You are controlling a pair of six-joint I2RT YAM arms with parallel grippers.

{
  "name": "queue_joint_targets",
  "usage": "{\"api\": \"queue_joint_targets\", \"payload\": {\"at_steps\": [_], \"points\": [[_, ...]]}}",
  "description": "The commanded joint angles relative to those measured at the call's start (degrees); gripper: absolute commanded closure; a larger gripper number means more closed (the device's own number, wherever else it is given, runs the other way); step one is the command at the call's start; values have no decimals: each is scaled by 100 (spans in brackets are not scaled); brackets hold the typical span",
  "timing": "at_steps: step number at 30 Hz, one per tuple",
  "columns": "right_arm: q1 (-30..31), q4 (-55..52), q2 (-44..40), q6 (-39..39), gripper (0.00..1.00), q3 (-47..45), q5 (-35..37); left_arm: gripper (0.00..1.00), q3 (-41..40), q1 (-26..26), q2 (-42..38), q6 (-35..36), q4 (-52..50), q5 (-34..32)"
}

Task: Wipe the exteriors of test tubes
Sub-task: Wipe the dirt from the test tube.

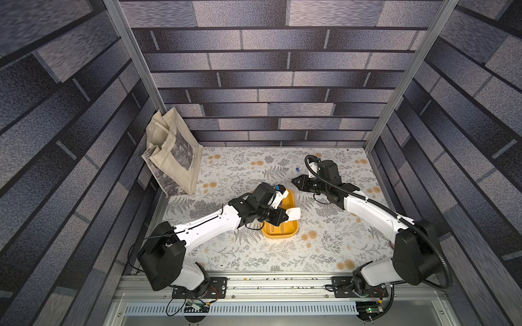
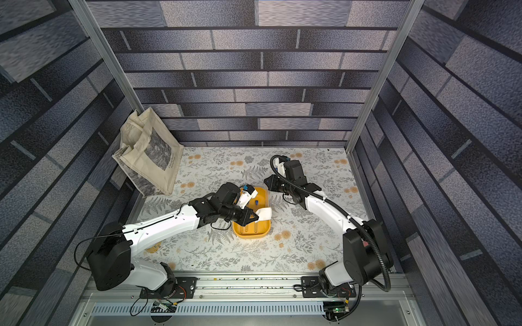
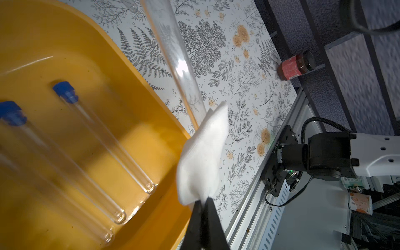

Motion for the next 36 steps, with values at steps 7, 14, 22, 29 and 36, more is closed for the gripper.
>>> {"api": "queue_joint_targets", "payload": {"at_steps": [7,14,22,29,36], "points": [[86,-92,-161,-102,87,78,66,98,1040,385,443,309,-591,-35],[108,-128,-147,-96,87,113,59,98,1861,607,985,504,-1161,-113],[105,-211,-190,-107,87,129,111,97,2060,657,1182,586,-1234,-146],[104,-246,-157,-124,87,189,133,97,1610,472,992,532,-1106,-219],[106,-276,-62,-136,87,227,125,96,774,250,526,261,-734,-292]]}}
